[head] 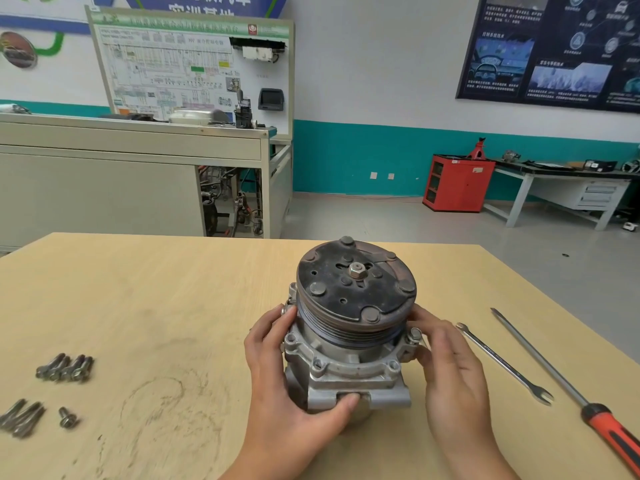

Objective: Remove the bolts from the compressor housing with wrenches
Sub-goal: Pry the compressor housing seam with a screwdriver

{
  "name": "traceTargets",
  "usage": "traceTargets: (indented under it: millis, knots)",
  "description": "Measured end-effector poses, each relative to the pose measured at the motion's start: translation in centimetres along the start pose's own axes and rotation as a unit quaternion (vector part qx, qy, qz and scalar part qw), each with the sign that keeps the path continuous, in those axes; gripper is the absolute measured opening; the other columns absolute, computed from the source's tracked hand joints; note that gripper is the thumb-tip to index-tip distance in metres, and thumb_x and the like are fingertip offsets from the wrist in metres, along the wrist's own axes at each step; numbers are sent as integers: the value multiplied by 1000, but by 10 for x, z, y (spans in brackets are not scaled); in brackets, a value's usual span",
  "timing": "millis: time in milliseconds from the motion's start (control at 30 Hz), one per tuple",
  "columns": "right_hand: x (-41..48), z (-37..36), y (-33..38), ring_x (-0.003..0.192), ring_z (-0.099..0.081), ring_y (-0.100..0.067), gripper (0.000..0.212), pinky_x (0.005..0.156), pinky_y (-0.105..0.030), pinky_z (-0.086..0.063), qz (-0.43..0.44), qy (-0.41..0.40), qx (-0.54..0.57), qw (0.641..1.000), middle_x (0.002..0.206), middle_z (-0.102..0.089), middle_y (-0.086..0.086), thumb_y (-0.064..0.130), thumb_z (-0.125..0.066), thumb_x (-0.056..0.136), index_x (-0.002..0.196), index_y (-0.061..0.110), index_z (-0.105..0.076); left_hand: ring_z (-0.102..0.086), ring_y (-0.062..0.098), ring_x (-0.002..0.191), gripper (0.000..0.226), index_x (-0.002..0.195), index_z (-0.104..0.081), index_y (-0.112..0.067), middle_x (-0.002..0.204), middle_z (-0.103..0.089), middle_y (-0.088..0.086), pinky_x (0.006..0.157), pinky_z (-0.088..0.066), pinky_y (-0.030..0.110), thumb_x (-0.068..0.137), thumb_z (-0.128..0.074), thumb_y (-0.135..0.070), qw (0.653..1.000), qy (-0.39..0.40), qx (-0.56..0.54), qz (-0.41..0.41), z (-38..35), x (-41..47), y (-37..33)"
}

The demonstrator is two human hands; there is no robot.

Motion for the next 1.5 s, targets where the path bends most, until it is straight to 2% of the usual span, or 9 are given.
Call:
traceTargets:
  millis: [167, 267, 400, 633, 767, 900, 1033, 1367, 1500]
  knots:
    - [0, -2, 0, 90, -62, 6, 18, 71, -12, -50, 6, 2, -3, 1000, 111, -66, 20, 24, -59, 83, 86, 42, -61, -30, 15, 139, 97, 136, -30, -55, 140, -30, -18, 111, -33, 28, 52, -78, -47, 1000, 0, -7, 5, 0, 0, 0]
    - [-1, 0, 2, 104, -61, -3, 26, 76, -17, -50, -5, -10, 1, 1000, 111, -67, 15, 57, -53, 84, 94, 38, -67, -30, 12, 139, 97, 137, -30, -52, 140, -30, -16, 110, -29, 17, 52, -77, -47, 1000, -1, 1, -2, 1, 0, 0]
    - [0, -1, 1, 103, -60, -1, 21, 76, -15, -50, -2, 6, -17, 1000, 112, -65, 17, 23, -54, 85, 87, 41, -64, -30, 14, 139, 97, 138, -31, -50, 140, -31, -15, 110, -30, 21, 53, -78, -47, 1000, -1, 1, -2, 0, 1, 0]
    - [0, -3, 1, 94, -62, 4, 20, 73, -12, -50, -5, 6, -15, 1000, 111, -65, 18, 24, -57, 82, 89, 42, -63, -31, 15, 139, 97, 137, -31, -52, 140, -30, -15, 111, -33, 30, 52, -78, -47, 1000, 1, -4, 6, 0, 0, 0]
    - [0, 0, 1, 102, -61, -3, 22, 72, -16, -50, -10, -3, -8, 1000, 111, -67, 15, 52, -52, 86, 97, 41, -67, -30, 15, 139, 97, 136, -30, -55, 140, -30, -17, 111, -31, 26, 51, -78, -47, 1000, 2, -3, 8, 0, 1, -1]
    - [0, -1, 1, 96, -62, 1, 24, 70, -16, -50, -1, 5, -15, 1000, 111, -66, 18, 20, -55, 81, 85, 43, -61, -31, 16, 139, 97, 136, -31, -53, 140, -31, -15, 111, -31, 25, 51, -78, -47, 1000, 0, -5, 7, 1, 0, -1]
    - [0, 1, 1, 97, -62, -4, 22, 72, -19, -49, -12, -7, -18, 1000, 111, -67, 15, 53, -53, 85, 95, 40, -67, -30, 13, 139, 97, 137, -30, -53, 139, -31, -16, 111, -30, 21, 52, -77, -47, 1000, 3, 3, 6, 0, 1, -1]
    - [1, -3, 4, 91, -62, 5, 26, 71, -13, -50, 1, 2, -25, 1000, 110, -66, 18, 20, -57, 81, 89, 44, -63, -31, 13, 138, 97, 137, -32, -51, 140, -32, -14, 109, -30, 18, 52, -78, -48, 1000, 0, -1, 5, 0, 0, 0]
    - [0, 0, 4, 100, -61, -6, 24, 74, -26, -50, -11, 0, -22, 1000, 112, -66, 14, 55, -52, 85, 95, 39, -66, -31, 13, 139, 97, 136, -31, -53, 140, -31, -15, 110, -30, 19, 52, -78, -48, 1000, 1, -3, 10, 1, 0, 1]
Point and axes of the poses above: each hand's wrist, its own x-axis towards the middle knuckle, its own z-axis out of the back of the hand, y = z × x, the point moved 4 cm from there along x, towards the middle knuckle
